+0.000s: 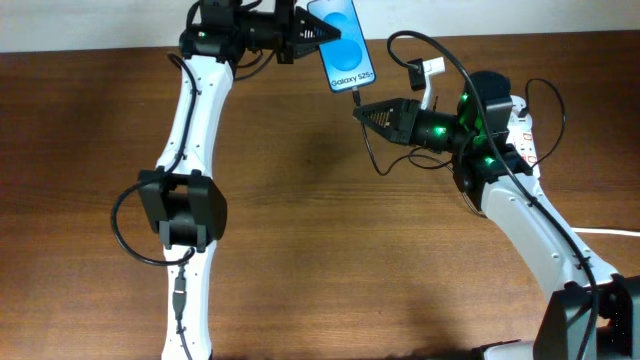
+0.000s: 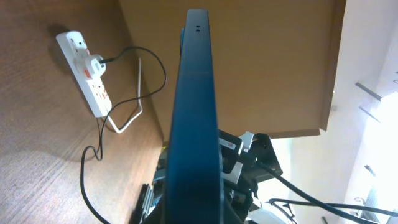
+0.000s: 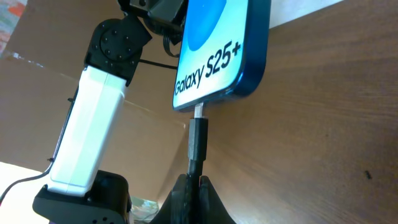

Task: Plug charger to phone and switch on socket
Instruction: 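Push the USB-C plug up into the phone's bottom port with right gripper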

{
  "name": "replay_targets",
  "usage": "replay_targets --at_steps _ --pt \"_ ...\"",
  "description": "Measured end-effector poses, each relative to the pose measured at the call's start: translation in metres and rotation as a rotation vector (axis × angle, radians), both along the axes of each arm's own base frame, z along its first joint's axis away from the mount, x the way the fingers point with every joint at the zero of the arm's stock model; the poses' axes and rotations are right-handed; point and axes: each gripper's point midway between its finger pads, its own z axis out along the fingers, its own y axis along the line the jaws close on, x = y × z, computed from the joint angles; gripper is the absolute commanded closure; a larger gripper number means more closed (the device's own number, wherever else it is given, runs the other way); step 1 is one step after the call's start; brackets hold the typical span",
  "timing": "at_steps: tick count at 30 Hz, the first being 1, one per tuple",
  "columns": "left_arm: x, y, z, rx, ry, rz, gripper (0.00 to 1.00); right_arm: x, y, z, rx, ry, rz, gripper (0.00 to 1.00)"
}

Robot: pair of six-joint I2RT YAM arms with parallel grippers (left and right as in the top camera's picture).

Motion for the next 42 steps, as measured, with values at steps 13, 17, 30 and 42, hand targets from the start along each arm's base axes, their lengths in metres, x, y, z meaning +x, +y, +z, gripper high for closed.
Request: replay_targets --at_steps 13,17,30,42 --pt "-0.0007 -0.0014 0.0 0.001 0.011 -0.002 1.0 0.0 0.0 -0.0002 -0.001 0.0 0.0 0.96" --pt "-0.0012 -0.0013 0.0003 0.0 0.011 -0.005 1.0 -0.0001 0.0 -0.0002 0.0 0.0 0.0 0.96" --pt "-0.0025 -0.0012 0.0009 -0.006 -0.013 -0.013 1.0 0.0015 -0.0029 0.0029 0.007 -0.008 -0.005 0.96" --pt "-0.0035 -0.0036 0.0009 -0.007 -0.019 -0.018 1.0 0.0014 -0.0032 0.0007 0.011 0.006 -0.008 0.96"
